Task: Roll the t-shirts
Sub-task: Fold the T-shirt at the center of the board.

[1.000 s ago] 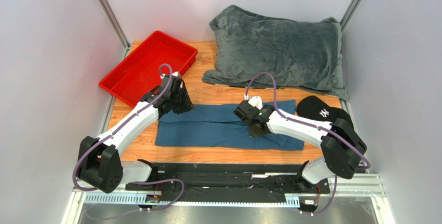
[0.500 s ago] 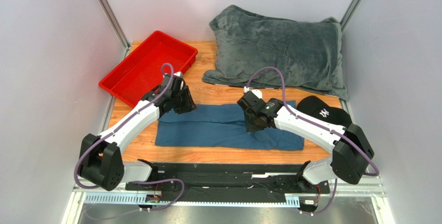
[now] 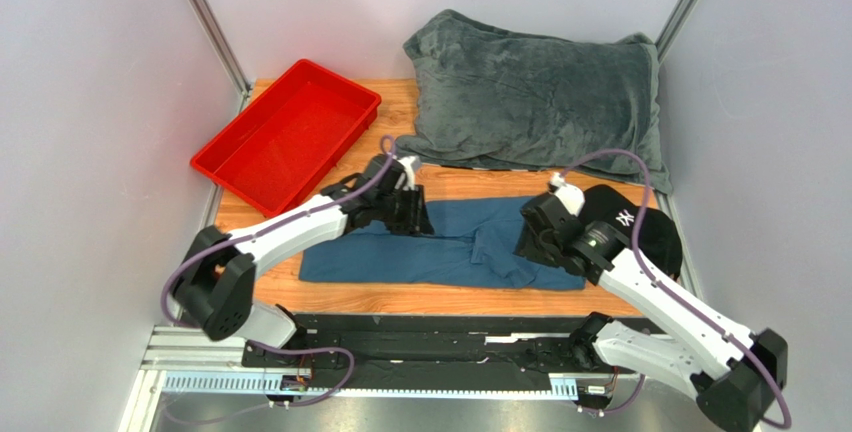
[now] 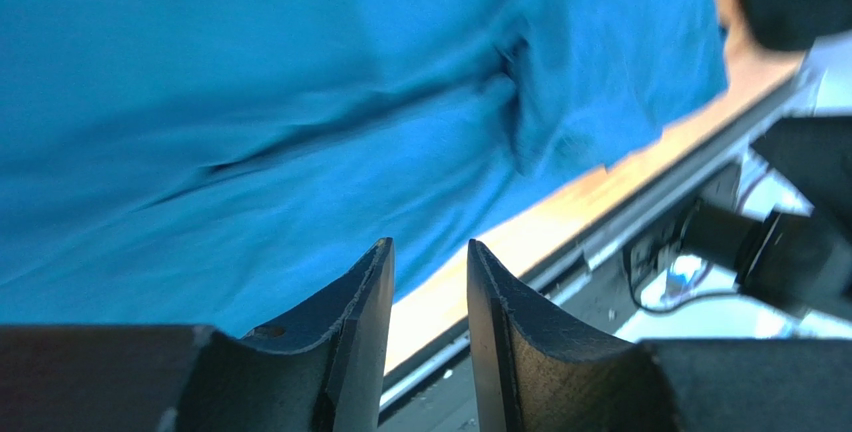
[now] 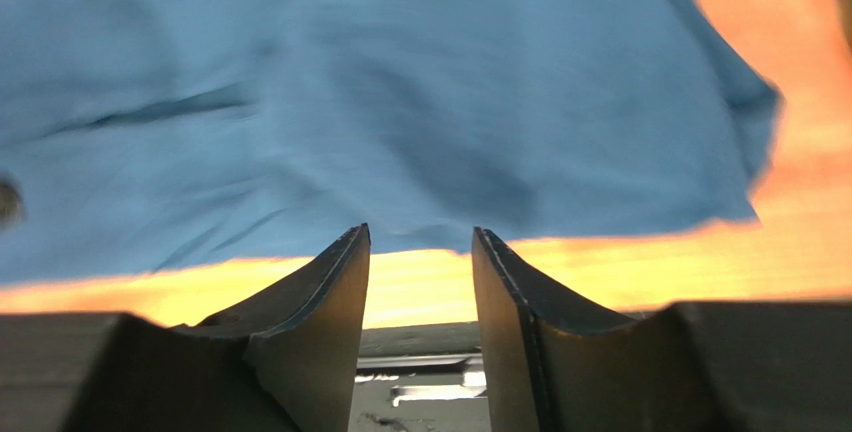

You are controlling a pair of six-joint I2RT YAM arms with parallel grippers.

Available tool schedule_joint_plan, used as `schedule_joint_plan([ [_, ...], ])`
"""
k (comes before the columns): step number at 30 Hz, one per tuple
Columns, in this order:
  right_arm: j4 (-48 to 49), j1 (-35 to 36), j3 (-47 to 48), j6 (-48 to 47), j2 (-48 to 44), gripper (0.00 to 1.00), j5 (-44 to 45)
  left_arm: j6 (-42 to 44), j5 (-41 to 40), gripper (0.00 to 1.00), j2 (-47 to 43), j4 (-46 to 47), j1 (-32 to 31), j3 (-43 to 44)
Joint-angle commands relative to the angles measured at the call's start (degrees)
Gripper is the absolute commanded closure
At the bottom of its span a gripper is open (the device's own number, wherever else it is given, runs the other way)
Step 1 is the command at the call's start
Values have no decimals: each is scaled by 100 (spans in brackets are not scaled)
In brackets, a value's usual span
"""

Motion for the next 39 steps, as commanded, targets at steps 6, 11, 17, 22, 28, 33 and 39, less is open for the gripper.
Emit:
schedule_joint_plan([
  [6, -562, -346, -1322, 2232, -1333, 50, 314, -140, 363, 59, 1166, 777, -1049, 628],
  [11, -247, -346, -1762, 2559, -1641, 49, 245, -210, 319, 59, 1553, 856, -1409, 866],
  [17, 175, -346, -2078, 2788, -1650, 51, 227, -281, 170, 60, 1834, 883, -1533, 1033],
  [22, 527, -346, -2351, 2955, -1817, 54, 218, -272, 3, 60, 2098, 821, -1603, 1148],
  [28, 668, -346, -2412, 2982, -1870, 56, 271, -351, -24, 60, 2265, 909, -1638, 1253],
  [33, 773, -346, -2465, 3034, -1852, 58, 306, -430, -24, 63, 2353, 988, -1665, 1306],
  [39, 870, -354, -2562, 3113, -1835, 59, 271, -457, -15, 71, 2353, 962, -1682, 1350],
])
